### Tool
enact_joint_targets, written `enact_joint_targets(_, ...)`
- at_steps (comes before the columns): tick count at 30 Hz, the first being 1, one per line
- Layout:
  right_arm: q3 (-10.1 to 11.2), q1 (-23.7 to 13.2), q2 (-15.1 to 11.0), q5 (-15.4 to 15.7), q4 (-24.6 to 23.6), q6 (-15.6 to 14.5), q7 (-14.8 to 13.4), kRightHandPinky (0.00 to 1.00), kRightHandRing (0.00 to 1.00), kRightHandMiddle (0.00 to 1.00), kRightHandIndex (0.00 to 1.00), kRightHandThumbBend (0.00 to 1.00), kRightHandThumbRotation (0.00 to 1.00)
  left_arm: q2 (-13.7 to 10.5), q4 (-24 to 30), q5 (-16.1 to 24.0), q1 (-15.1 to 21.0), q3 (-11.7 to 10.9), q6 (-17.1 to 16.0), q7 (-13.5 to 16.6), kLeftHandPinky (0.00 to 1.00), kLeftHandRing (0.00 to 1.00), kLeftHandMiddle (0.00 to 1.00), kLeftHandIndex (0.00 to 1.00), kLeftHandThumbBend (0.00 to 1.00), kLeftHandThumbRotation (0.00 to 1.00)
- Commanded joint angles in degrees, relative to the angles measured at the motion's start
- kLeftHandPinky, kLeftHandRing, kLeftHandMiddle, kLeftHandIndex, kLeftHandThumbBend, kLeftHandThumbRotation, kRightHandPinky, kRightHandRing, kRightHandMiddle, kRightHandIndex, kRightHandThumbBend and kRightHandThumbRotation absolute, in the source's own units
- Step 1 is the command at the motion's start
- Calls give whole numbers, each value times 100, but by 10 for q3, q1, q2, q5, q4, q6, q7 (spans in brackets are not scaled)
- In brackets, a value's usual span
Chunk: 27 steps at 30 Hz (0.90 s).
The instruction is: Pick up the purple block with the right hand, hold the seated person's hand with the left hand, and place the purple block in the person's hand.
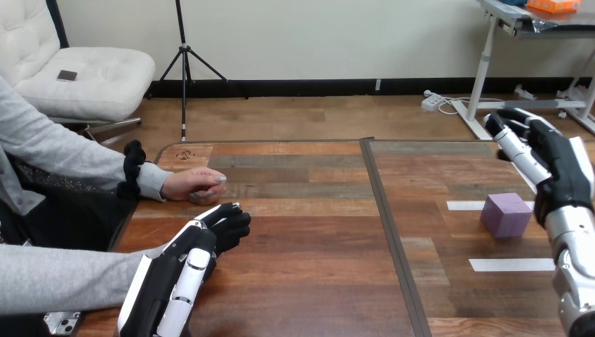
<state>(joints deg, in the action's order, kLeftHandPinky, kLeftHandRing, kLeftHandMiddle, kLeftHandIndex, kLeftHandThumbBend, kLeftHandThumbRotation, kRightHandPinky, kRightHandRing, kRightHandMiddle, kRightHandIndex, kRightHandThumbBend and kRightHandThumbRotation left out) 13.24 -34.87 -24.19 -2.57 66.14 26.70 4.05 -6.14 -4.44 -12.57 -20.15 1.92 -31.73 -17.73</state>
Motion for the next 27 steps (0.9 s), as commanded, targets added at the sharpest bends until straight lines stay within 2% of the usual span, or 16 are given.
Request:
enact_joint_targets(1,-10,-57,-22,18,12,-6,-24,78,82,81,79,89,57,7,27,-2,11,-1,-8,-2,84,80,78,77,48,87)
enact_joint_targets(11,5,-74,-27,14,37,-28,-32,81,87,86,80,84,52,7,21,3,11,-1,-15,-2,83,79,78,77,50,85)
enact_joint_targets(20,-5,-84,-37,33,55,-49,-57,84,92,91,82,80,50,9,17,5,11,-1,-23,-2,82,79,78,77,48,85)
enact_joint_targets(27,-14,-88,-41,52,61,-62,-71,85,92,92,85,82,51,8,12,1,12,-1,-26,-5,83,79,78,77,46,85)
